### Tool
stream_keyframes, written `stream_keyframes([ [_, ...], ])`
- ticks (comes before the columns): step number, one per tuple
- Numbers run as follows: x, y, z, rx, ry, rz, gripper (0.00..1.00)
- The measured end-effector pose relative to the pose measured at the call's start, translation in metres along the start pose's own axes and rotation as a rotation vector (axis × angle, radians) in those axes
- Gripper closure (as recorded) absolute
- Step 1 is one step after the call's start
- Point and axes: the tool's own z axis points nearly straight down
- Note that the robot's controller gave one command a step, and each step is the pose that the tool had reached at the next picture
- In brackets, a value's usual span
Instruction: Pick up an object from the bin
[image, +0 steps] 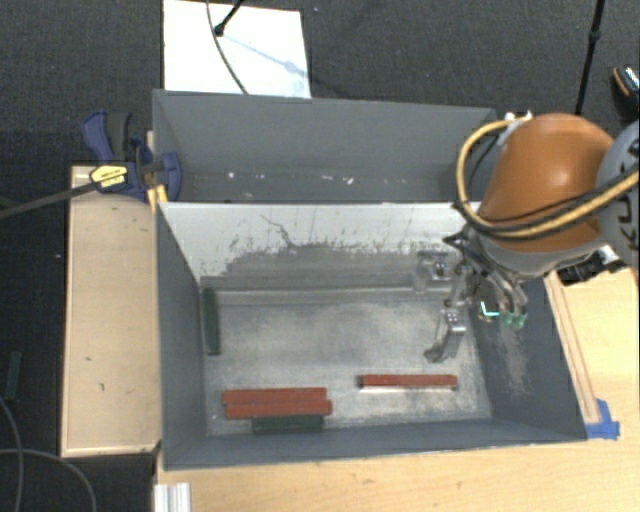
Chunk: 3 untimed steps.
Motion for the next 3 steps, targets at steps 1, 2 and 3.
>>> stream_keyframes([
  [1, 0.04, 0.023, 0.157, -0.001, 0.002, 0.038, 0.0],
  [2, 0.037, 0.022, 0.153, -0.001, -0.006, 0.039, 1.0],
  [3, 0.046, 0.021, 0.016, -0.001, -0.015, 0.048, 1.0],
])
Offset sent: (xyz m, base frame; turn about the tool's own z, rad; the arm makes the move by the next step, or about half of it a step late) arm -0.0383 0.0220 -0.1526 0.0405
